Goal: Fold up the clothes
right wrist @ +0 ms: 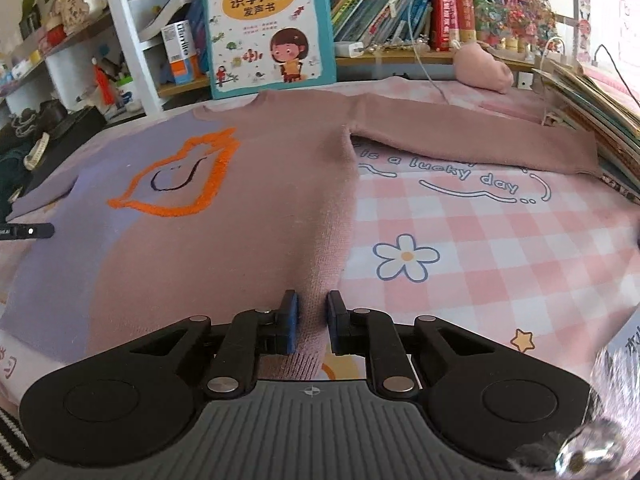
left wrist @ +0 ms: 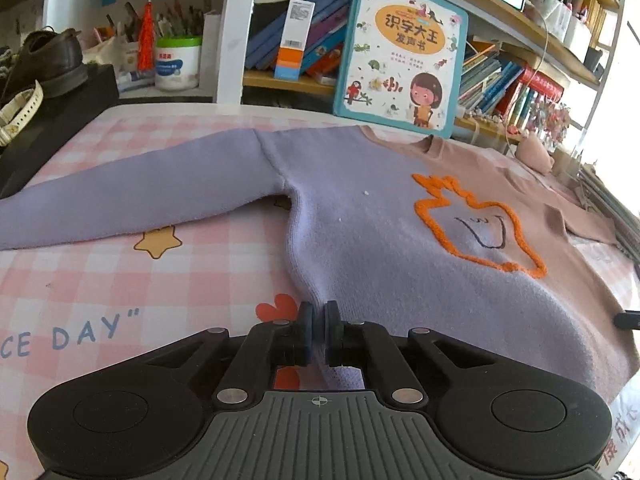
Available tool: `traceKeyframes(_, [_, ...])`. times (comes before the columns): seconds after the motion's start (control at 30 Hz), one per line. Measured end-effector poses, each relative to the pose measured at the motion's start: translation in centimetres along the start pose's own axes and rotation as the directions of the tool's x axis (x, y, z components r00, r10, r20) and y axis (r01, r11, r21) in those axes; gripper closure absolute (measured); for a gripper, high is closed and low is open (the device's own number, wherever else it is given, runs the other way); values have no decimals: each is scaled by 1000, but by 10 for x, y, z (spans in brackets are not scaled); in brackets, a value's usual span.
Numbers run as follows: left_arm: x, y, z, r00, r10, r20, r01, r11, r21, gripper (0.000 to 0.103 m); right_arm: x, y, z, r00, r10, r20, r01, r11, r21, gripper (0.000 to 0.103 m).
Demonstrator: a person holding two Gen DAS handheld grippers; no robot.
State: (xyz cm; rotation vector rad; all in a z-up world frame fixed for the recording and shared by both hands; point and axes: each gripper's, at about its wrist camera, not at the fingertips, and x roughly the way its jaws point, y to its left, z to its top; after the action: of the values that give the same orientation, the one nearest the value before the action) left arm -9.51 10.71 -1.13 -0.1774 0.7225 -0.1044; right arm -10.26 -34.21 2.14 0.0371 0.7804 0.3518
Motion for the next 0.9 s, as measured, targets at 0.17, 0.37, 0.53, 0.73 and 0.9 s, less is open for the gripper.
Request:
traceKeyframes(0.17, [-2, -4, -2, 1000, 28, 15, -28, 999, 36, 92, -2, 9, -1, 999, -33, 2, 33, 997, -63, 82])
traceKeyframes(0.37, [-19, -23, -4, 993, 47, 107, -61, 990, 129, 64, -11, 13, 2, 996, -40, 77, 46, 996, -78, 54])
traceKeyframes(0.53, [-29, -33, -3, 984, 26, 174, -52, 988, 145, 30, -8, 25, 5, 991, -10, 135, 24, 995, -97, 28])
traceKeyframes(0.73, [-33, -38, -6, 979, 16, 204, -48, 987, 152, 23, 0, 52, 8, 984, 50, 170, -15, 979, -204, 22])
traceKeyframes(0.9, [-34, -34, -12, 979, 34, 201, -63, 989, 135, 21, 6, 72, 10, 978, 97, 185, -41, 957, -286, 21])
